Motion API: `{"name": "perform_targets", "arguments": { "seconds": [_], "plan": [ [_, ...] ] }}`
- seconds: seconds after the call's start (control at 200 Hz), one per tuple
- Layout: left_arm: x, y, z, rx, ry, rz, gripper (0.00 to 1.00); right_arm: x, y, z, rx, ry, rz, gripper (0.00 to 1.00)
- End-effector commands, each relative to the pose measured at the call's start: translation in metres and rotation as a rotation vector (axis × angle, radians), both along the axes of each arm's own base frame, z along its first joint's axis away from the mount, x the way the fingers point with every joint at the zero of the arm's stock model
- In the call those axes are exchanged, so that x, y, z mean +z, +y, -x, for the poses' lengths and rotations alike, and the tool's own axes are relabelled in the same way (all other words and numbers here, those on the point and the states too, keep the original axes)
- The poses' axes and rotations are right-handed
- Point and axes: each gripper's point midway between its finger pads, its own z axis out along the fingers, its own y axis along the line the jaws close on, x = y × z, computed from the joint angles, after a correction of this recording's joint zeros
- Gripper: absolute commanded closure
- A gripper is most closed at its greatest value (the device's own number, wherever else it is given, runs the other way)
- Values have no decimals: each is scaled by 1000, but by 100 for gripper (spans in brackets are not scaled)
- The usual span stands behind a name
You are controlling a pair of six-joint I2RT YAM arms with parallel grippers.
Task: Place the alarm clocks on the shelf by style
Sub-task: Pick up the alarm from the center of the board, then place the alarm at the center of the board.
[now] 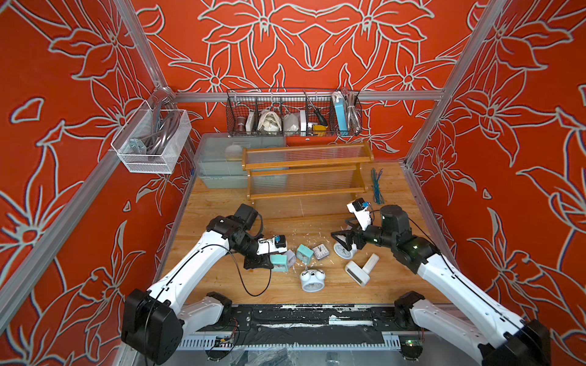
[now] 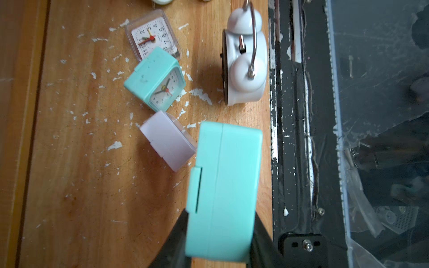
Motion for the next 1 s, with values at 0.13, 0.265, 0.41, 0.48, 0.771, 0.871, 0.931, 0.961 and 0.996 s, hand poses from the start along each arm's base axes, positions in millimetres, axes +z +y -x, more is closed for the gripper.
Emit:
{"name": "perform_targets", "arguments": {
  "seconds": [0.13,0.265,0.41,0.48,0.771,0.871,0.931,0.961,0.996],
  "plan": [
    [32,-12,4,43,47,102,78,29,41,24,223,-121,-38,0],
    [26,-12,1,56,47,93,78,28,59,39,318,-133,-34,0],
    [31,-14,1,68,54,110,78,24,78,58,425,-159,-15,0],
    [34,-15,0,73,55,119,78,23,87,66,456,-188,-6,0],
    [35,-17,-1,76,59,128,78,19,117,72,484,-209,-18,0],
    [34,-17,-2,77,59,130,77,19,127,74,505,-199,-30,4],
    [34,-17,-3,83,59,130,78,19,134,73,502,-203,-24,12],
    [34,-17,-4,90,60,130,77,19,136,71,488,-206,-20,15],
    [34,-18,-6,98,60,132,77,19,139,68,466,-210,-14,16]
  ]
}}
